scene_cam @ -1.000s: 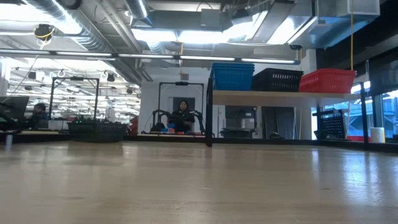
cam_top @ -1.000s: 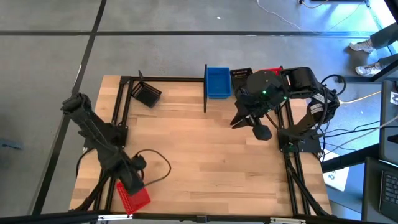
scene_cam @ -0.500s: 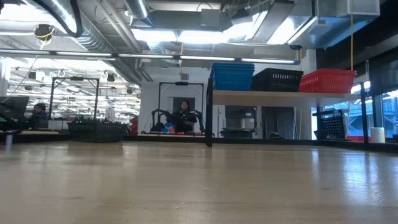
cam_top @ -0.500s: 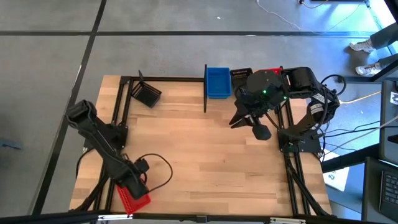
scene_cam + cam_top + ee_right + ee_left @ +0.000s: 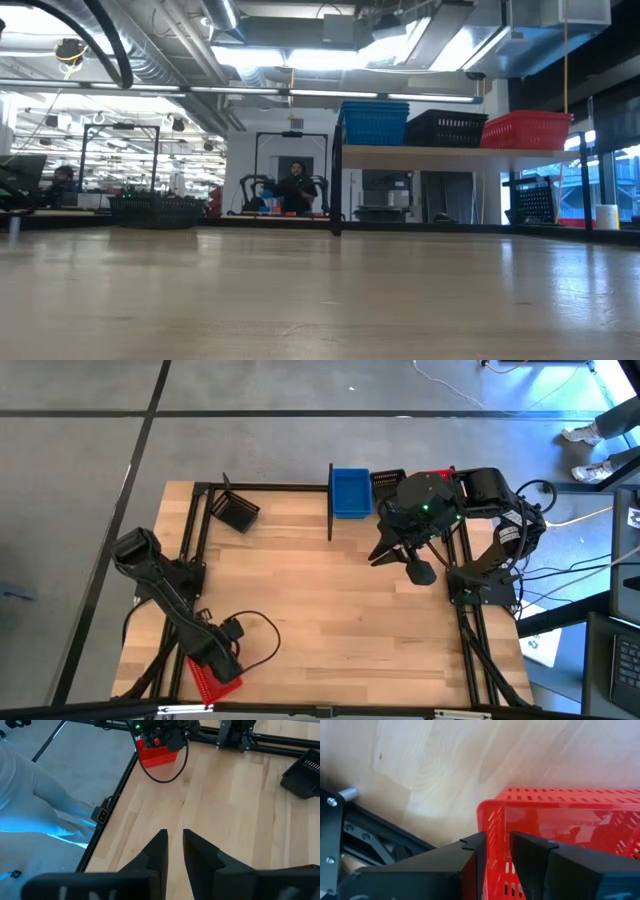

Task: Stack baskets on shelf by color
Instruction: Stack the red bin on the red bin on the shelf

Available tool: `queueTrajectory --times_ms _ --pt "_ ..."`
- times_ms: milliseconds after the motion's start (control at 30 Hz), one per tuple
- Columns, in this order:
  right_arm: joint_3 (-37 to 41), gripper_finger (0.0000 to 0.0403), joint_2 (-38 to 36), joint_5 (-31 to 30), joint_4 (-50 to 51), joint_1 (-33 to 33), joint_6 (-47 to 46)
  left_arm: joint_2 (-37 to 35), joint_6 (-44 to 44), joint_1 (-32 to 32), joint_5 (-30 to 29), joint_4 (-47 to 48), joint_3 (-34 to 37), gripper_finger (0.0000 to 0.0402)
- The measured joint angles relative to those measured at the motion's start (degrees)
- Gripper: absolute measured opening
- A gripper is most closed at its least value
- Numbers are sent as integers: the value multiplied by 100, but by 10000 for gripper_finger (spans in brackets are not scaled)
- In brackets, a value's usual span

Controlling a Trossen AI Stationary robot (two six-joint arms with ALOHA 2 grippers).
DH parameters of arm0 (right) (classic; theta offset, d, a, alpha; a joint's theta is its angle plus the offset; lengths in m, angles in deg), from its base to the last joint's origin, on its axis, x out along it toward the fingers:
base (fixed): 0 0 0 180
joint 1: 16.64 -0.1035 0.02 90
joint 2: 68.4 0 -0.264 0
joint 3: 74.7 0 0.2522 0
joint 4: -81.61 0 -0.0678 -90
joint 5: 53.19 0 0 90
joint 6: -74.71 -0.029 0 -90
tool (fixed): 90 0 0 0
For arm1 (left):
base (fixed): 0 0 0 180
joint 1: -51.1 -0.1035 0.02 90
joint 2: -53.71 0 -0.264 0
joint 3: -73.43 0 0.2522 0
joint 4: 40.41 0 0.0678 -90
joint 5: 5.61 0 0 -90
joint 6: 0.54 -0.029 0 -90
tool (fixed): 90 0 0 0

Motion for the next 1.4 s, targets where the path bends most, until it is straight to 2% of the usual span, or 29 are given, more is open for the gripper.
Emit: queueTrajectory --times_ms 567,767,933,1167,1267,1400 --pt "0 56 0 -2 -4 0 -2 0 6 1 -85 206 6 77" --pt "0 56 0 -2 -4 0 4 -4 56 1 57 70 400 77" --pt "0 56 0 -2 -3 0 -4 -4 174 -18 252 -517 776 77" --pt "0 56 0 -4 -2 0 -4 -4 -350 -53 219 -695 994 77" --pt "0 56 0 -4 -2 0 15 -4 -600 -151 422 -728 1058 59" --pt "0 56 0 -7 -2 0 15 -33 -979 -385 585 -793 1052 10"
